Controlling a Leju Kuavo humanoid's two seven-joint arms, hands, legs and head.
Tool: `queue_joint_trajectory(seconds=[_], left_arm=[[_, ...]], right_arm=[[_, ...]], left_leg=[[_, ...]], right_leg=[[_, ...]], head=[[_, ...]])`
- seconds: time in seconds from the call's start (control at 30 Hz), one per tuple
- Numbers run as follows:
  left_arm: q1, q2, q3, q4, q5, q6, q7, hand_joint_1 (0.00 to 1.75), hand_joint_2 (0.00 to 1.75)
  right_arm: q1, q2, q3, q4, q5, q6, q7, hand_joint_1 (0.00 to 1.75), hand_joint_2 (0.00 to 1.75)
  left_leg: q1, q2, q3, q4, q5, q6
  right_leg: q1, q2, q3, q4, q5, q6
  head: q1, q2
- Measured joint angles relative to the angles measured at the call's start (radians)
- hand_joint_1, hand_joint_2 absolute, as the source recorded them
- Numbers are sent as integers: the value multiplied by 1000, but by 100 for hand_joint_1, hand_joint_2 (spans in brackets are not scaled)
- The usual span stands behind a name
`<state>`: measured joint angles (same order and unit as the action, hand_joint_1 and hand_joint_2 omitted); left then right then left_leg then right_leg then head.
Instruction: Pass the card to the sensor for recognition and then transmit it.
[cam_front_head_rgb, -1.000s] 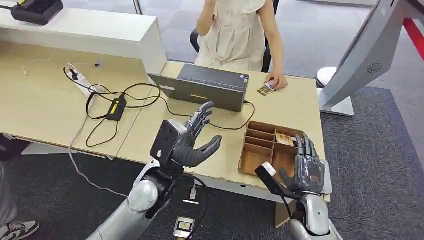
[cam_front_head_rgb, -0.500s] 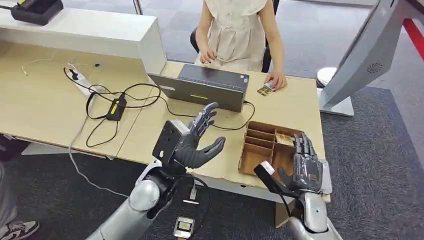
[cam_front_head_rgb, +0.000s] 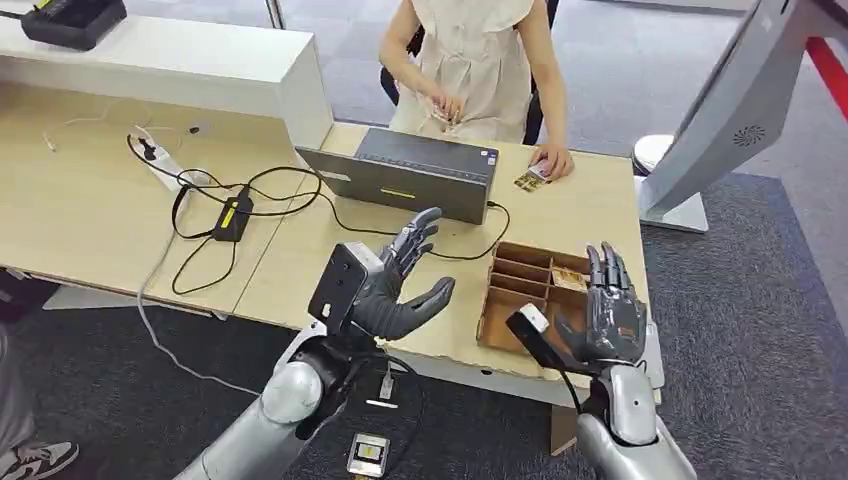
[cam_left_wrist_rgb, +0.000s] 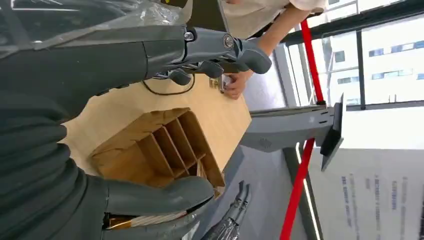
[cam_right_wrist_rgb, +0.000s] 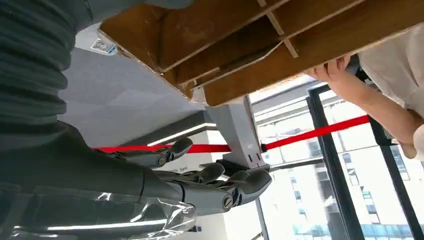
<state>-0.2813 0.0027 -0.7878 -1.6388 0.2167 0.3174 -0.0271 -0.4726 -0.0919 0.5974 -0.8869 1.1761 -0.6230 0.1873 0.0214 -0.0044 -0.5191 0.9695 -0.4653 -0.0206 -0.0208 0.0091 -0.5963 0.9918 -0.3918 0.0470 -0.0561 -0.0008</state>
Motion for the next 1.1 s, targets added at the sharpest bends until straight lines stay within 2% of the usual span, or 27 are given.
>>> queue_joint_trajectory(seconds=[0.5, 1.1], left_arm=[[0, 0, -8, 0, 5, 8, -5, 0, 175], [0, 0, -9, 0, 8, 14, -7, 0, 175]], right_arm=[[-34, 21, 13, 23, -39, 56, -26, 0, 175], [-64, 49, 17, 98, -103, 53, -41, 0, 175]], left_leg=[[0, 0, 0, 0, 0, 0], [0, 0, 0, 0, 0, 0]], right_leg=[[0, 0, 0, 0, 0, 0], [0, 0, 0, 0, 0, 0]], head=[[0, 0], [0, 0]])
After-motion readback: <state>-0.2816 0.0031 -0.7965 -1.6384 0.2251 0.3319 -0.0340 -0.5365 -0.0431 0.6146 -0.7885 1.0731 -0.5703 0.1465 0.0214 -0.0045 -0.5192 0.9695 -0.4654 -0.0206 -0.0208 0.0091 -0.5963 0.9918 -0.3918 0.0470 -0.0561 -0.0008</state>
